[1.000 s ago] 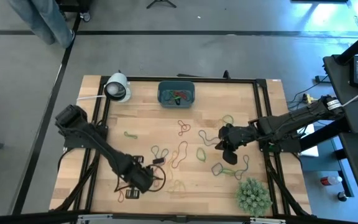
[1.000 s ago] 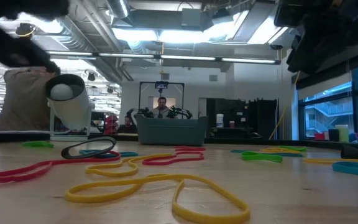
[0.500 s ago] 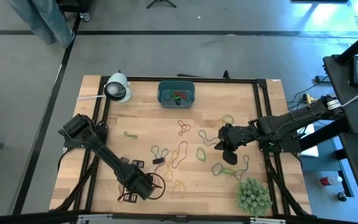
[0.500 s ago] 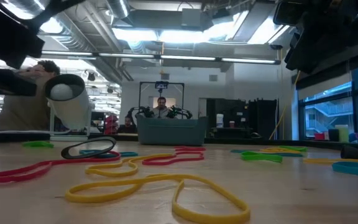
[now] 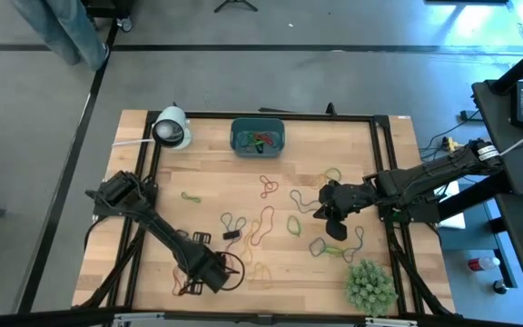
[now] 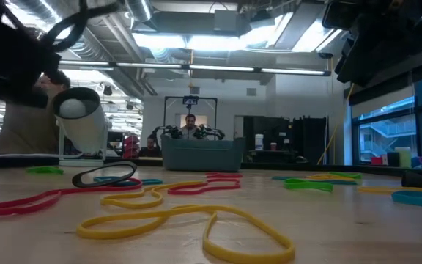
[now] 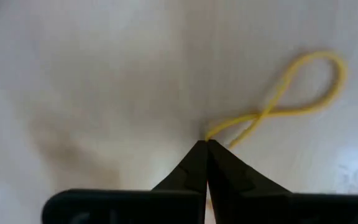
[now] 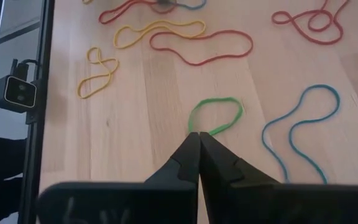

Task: Pick and place rubber bands into bin
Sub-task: Put the yellow rubber band into the blue bin

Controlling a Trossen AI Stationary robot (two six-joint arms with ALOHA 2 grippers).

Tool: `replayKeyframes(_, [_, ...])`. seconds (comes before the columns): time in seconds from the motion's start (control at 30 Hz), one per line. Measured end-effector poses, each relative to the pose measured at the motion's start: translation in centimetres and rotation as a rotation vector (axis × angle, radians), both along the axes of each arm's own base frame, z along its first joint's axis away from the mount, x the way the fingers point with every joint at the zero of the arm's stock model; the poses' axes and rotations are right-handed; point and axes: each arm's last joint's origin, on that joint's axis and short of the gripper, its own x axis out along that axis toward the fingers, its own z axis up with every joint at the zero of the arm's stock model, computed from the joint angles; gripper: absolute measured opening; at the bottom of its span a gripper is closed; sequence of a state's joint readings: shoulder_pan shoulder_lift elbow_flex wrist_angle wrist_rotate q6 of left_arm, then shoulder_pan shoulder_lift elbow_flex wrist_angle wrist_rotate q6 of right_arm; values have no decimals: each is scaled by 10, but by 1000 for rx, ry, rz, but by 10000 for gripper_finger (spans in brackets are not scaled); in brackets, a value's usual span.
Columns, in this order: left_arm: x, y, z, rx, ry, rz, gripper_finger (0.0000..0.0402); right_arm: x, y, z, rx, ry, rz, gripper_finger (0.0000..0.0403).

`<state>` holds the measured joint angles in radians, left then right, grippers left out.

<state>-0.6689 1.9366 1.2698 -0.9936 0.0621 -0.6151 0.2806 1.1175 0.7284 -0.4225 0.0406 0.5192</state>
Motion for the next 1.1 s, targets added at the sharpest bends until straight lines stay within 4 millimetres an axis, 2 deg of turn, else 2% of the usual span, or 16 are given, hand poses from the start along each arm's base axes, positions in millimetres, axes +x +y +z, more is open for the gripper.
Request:
replayKeyframes(0.3, [27, 17, 56, 71, -34, 73, 2, 0, 0, 0, -12, -8, 5, 9])
replayKeyframes(0.5, [40, 51, 100, 87, -198, 141, 2, 1, 0, 1, -30, -23, 7, 9])
replayKeyframes(0.8, [48, 132, 149, 146, -400, 165, 2, 1, -1, 1, -43, -26, -19, 9])
replayKeyframes(1.1, [70, 242, 166, 192, -585, 86, 2, 2, -5, 1, -109, -47, -118, 9])
